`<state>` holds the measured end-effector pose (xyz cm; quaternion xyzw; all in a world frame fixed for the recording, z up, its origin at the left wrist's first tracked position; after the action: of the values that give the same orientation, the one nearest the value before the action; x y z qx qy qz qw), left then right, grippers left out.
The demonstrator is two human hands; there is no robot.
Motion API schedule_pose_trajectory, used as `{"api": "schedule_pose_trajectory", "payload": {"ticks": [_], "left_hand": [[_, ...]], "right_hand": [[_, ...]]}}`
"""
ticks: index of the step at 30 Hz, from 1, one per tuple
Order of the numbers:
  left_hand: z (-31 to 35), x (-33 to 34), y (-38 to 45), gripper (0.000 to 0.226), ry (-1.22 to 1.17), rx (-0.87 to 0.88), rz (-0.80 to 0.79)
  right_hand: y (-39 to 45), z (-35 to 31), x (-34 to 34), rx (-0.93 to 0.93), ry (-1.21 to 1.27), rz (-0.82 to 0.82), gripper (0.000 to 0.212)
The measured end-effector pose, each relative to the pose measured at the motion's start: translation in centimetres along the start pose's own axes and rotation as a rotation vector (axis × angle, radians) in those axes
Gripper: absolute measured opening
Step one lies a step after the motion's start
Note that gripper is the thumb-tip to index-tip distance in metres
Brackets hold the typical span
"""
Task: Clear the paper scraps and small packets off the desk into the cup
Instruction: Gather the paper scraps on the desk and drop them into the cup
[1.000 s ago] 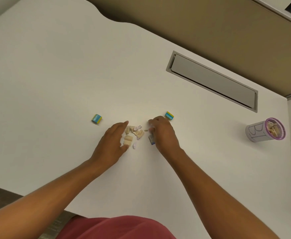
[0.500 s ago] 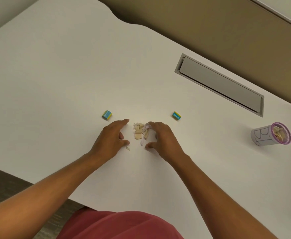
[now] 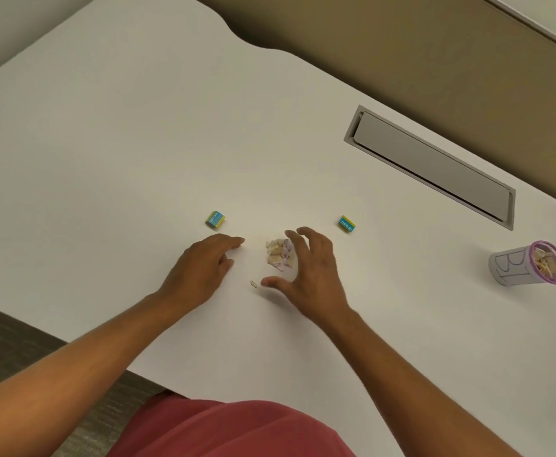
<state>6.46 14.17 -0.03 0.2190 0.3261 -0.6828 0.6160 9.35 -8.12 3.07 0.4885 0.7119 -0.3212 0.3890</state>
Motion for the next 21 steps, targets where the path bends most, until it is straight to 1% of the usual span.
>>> {"api": "schedule_pose_trajectory", "payload": {"ticks": [3,5,7,10,12,13,14,16,18,19,21], "left_hand": [[-0.3,0.6,-0.7,0.038,0.006,0.047,0.054],[-0.3,1.0,-1.1,0.035,0.038,0.110,0.097],[-0.2,1.6,-1.6,0.033,0.145,0.217,0.148],[-0.7,2.5,-2.8,0.032,0.348,0.366,0.240],[-1.5,3.1,-3.3,0.040,0.427,0.411,0.226],[-1.9,3.5,-3.4,0.046,0.462,0.416,0.175],[-2.3,3.9,-3.4,0.054,0.498,0.407,0.107],[-2.7,4.5,-3.3,0.065,0.566,0.378,0.011],[-3.0,4.9,-3.2,0.074,0.616,0.361,-0.013],[-3.1,5.1,-3.1,0.078,0.631,0.360,-0.015],[-3.2,5.2,-3.0,0.080,0.649,0.364,-0.008]], "right_hand": [[-1.3,-0.8,2.5,0.002,-0.016,-0.056,0.116],[-1.4,-0.7,3.9,0.030,-0.051,-0.069,0.118],[-1.1,-0.5,4.5,0.049,-0.097,-0.076,0.111],[-0.4,-0.2,4.5,0.037,-0.104,-0.072,0.087],[0.2,0.2,3.8,0.042,-0.093,-0.023,0.077],[0.4,0.5,3.4,0.046,-0.082,-0.002,0.076],[0.6,0.7,2.9,0.049,-0.072,0.010,0.079],[0.8,1.2,2.1,0.068,-0.054,0.018,0.096],[0.7,1.9,1.5,0.141,-0.009,0.017,0.114],[0.5,2.3,1.2,0.181,0.010,0.005,0.120],[-0.1,3.5,0.8,0.213,0.026,-0.027,0.122]]}}
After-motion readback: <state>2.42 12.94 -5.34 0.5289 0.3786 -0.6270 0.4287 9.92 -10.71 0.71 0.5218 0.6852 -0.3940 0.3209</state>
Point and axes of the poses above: each hand's wrist, its own y-axis towards the middle knuckle, its own x-axis out of the palm, z = x × y, the point moved 3 cm from there along y, towards the middle knuckle, and after that the axes turned 2 degrees about y, right-handed, at the moved point
